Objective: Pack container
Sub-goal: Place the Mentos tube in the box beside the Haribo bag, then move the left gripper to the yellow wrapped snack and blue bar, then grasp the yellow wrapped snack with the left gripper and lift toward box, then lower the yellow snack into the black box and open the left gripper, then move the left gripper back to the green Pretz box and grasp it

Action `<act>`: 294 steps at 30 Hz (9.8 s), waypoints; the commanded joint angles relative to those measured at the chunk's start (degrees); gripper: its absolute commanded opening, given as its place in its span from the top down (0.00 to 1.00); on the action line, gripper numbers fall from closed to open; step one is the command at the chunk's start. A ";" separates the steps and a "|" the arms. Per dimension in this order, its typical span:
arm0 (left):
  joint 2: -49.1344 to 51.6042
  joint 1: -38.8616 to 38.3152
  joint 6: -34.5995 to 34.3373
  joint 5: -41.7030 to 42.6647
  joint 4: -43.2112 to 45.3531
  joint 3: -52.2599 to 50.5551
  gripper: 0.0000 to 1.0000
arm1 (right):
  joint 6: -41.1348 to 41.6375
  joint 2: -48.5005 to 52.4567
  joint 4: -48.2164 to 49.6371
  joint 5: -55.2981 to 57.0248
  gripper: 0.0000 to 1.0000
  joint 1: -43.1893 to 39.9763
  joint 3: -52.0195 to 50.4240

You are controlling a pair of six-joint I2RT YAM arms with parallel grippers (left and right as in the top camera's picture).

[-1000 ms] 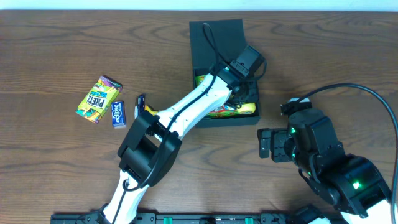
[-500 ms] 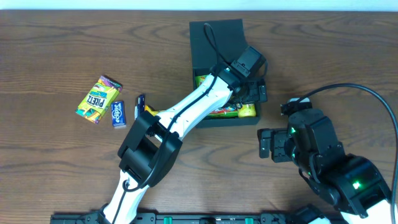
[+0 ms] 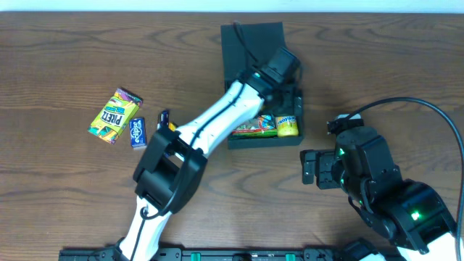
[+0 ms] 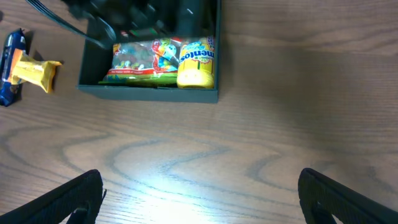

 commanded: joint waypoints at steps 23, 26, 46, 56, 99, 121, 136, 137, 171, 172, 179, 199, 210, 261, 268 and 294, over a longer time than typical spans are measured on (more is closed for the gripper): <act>-14.84 16.35 11.72 -10.88 -11.41 1.38 0.05 | -0.83 -0.26 -0.07 0.22 0.01 -0.39 0.39; -14.80 16.28 11.43 -10.38 -9.33 1.36 0.05 | -0.83 -0.26 -0.07 0.22 0.01 -0.39 0.39; -14.73 17.35 -44.22 -19.58 -32.96 -6.84 0.05 | -0.83 -0.26 -0.07 0.22 0.01 -0.39 0.39; -14.73 17.46 -49.27 -17.51 -22.58 -19.02 0.05 | -0.83 -0.26 -0.07 0.22 0.01 -0.39 0.39; -11.39 18.80 -53.94 -22.34 -4.94 -31.71 0.27 | -0.83 -0.26 -0.07 0.22 0.01 -0.39 0.39; -11.37 18.80 -53.92 -22.16 -3.21 -34.12 0.41 | -0.83 -0.26 -0.07 0.22 0.01 -0.39 0.39; -11.43 18.80 -44.85 -24.15 -3.48 -32.79 0.73 | -0.83 -0.26 -0.07 0.22 0.01 -0.39 0.39; -11.43 18.80 -43.60 -24.28 -3.52 -32.30 0.74 | -0.83 -0.26 -0.07 0.22 0.01 -0.39 0.39; -11.13 13.46 6.99 -11.02 11.67 -7.52 0.94 | -0.83 -0.26 -0.07 0.22 0.01 -0.39 0.39; -10.86 13.18 7.87 -10.12 12.09 -7.52 0.94 | -0.83 -0.26 -0.07 0.22 0.01 -0.39 0.39; -6.82 9.79 12.39 -7.58 11.41 -5.09 0.95 | -0.83 -0.26 -0.07 0.22 0.01 -0.39 0.39; 0.17 1.79 13.31 -3.74 9.79 0.28 0.94 | -0.83 -0.26 -0.07 0.22 0.01 -0.39 0.39; 0.81 1.09 2.97 -7.37 14.95 0.28 0.76 | -0.83 -0.26 -0.07 0.22 0.01 -0.39 0.39; -23.41 36.94 32.74 -25.55 -27.52 1.16 0.05 | -0.83 -0.26 -0.04 0.22 0.01 -0.39 0.39; -23.17 40.06 42.18 -25.18 -25.18 -2.91 0.05 | -0.83 -0.26 -0.04 0.22 0.01 -0.39 0.39; -22.56 47.34 60.96 -20.24 10.10 -33.77 0.05 | -0.83 -0.26 -0.04 0.22 0.01 -0.39 0.39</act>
